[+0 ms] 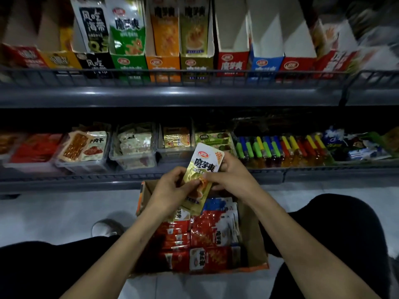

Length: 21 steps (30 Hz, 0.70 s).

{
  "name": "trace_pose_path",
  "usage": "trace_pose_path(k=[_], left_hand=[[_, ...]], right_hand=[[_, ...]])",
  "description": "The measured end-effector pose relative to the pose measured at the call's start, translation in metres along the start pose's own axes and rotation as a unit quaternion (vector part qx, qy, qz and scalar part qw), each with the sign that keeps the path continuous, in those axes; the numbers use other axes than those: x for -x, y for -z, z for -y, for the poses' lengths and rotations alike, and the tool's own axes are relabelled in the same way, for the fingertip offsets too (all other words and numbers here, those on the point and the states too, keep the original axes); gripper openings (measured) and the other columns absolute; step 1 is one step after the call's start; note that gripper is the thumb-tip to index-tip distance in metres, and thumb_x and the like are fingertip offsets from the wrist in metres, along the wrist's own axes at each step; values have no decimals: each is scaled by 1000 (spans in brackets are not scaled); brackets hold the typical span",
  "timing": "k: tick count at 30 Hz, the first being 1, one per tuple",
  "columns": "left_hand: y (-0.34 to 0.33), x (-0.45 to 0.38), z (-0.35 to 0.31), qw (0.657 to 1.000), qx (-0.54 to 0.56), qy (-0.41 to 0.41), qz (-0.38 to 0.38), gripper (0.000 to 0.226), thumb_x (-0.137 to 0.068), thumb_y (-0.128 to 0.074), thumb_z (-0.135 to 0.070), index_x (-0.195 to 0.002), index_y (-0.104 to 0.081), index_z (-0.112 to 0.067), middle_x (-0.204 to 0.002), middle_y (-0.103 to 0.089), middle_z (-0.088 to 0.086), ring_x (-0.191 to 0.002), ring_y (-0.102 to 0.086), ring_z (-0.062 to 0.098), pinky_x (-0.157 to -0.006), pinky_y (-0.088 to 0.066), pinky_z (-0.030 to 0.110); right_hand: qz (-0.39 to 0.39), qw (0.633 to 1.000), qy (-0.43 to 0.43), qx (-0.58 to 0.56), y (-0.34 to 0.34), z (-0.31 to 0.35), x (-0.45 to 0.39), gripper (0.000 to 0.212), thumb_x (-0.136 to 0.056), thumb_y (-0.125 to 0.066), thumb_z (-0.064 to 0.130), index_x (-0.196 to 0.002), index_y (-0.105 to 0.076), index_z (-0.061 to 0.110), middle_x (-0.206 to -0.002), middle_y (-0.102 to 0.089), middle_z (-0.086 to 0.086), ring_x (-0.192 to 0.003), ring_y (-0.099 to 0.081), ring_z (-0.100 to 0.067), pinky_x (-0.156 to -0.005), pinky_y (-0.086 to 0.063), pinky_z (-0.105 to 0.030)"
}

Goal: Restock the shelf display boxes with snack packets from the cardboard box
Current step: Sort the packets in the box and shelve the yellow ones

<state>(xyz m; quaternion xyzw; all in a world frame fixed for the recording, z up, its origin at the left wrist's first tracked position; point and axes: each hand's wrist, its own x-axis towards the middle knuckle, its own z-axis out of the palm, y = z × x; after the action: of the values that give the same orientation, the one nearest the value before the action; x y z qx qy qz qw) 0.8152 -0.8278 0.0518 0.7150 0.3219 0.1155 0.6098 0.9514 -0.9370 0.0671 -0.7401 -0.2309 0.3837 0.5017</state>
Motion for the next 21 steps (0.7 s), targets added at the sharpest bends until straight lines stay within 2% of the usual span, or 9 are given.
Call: trace_pose_path(k=[4, 6, 8, 13, 16, 18, 20, 21], left_hand=[[8, -7, -27, 999, -27, -26, 33, 9, -91, -64, -25, -99, -66, -25, -89, -74, -10, -83, -69, 3, -73, -56, 25], [13, -12, -41, 997, -30, -27, 66, 11, -93, -60, -25, -99, -68, -22, -91, -75, -6, -87, -71, 8, -82, -57, 34], [15, -19, -55, 997, -32, -35, 64, 10, -94, -59, -21, -95, -69, -19, -88, -76, -3, -85, -72, 13, -83, -58, 41], [15, -33, -87, 997, -31, -72, 16, 13, -93, -61, -20, -86, -72, -20, -79, -76, -3, -77, -73, 14, -76, -59, 44], [25, -46, -109, 993, -41, -115, 4, 9, -93, -61, -19, -92, -70, -21, -80, -75, -5, -78, -72, 10, -77, -59, 40], [37, -60, -122, 988, -53, -144, -31, 11, -91, -62, -17, -99, -68, -21, -81, -74, -7, -80, -70, 7, -80, -58, 39], [47, -77, -132, 966, -130, -205, -91, 23, -88, -61, -14, -110, -64, -21, -97, -71, -9, -91, -64, 5, -87, -54, 34], [51, -84, -136, 944, -178, -251, -122, 31, -87, -60, -14, -117, -61, -20, -109, -66, -7, -101, -60, 8, -92, -50, 33]], right_hand=[[-47, 997, 59, 25, 12, 31, 2, 49, -77, -78, 6, -110, -51, 29, -99, -70, 3, -92, -69, -12, -74, -61, -36], [-72, 993, 87, 44, 18, 47, 0, 46, -76, -79, 6, -105, -51, 29, -98, -70, 5, -92, -69, -10, -78, -60, -36], [-104, 986, 115, 62, 20, 58, -1, 43, -76, -79, 9, -101, -51, 30, -97, -71, 6, -90, -68, -6, -77, -60, -35], [-181, 958, 204, 89, 21, 87, -2, 40, -78, -77, 9, -101, -52, 30, -96, -70, 9, -87, -67, 2, -72, -58, -22], [-191, 951, 230, 79, 30, 112, -10, 42, -76, -77, 6, -97, -52, 34, -95, -70, 8, -88, -68, 1, -76, -59, -26], [-199, 944, 245, 92, 39, 133, -16, 43, -77, -77, 7, -99, -51, 34, -96, -70, 9, -92, -67, -2, -79, -58, -30], [-230, 932, 255, 119, 49, 154, -19, 39, -80, -74, 9, -101, -49, 31, -95, -67, 12, -92, -65, -2, -75, -57, -27], [-245, 925, 261, 128, 53, 165, -20, 37, -82, -73, 9, -101, -48, 29, -93, -66, 13, -90, -64, 0, -71, -56, -25]])
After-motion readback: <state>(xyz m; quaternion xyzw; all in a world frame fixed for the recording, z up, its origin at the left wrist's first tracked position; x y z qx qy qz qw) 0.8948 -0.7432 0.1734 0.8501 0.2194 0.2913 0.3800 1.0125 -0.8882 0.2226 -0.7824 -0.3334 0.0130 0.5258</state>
